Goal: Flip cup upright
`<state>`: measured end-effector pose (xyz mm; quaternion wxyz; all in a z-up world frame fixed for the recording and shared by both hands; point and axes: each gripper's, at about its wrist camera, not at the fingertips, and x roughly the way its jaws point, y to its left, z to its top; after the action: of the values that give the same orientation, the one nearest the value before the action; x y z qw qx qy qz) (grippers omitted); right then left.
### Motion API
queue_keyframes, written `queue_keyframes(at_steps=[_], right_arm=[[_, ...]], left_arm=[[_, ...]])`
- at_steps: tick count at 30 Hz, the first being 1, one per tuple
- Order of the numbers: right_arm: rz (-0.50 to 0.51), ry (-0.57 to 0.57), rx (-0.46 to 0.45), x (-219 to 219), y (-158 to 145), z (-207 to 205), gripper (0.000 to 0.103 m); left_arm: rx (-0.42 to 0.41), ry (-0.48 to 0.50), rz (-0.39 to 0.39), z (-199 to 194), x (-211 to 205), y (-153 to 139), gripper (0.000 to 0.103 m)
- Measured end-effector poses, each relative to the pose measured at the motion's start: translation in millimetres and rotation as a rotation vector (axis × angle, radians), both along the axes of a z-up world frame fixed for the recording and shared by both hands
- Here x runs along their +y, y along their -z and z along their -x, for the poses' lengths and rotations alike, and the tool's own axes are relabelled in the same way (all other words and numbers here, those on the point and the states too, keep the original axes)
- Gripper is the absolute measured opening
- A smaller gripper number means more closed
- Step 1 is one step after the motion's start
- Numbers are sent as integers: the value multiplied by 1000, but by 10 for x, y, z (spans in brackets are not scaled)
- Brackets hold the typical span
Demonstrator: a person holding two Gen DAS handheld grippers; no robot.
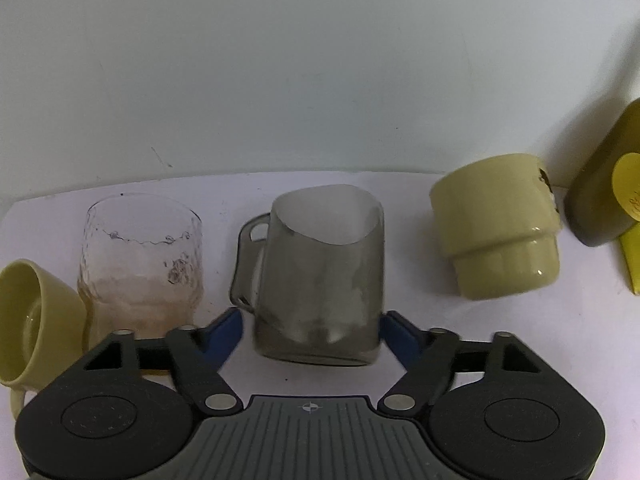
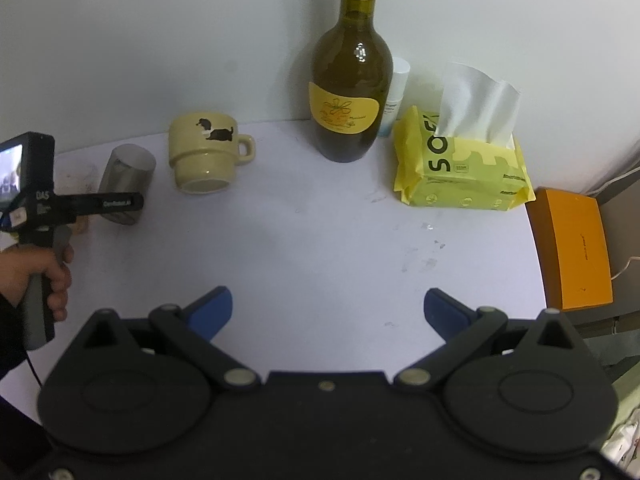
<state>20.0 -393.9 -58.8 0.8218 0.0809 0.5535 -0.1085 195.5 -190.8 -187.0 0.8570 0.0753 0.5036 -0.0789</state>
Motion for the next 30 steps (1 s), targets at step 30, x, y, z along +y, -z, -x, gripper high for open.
queue_keyframes(at_steps=[30], right_arm=[[14, -64, -62, 833, -387, 453, 103]], left_arm=[[81, 55, 23, 2054, 377, -65, 64]])
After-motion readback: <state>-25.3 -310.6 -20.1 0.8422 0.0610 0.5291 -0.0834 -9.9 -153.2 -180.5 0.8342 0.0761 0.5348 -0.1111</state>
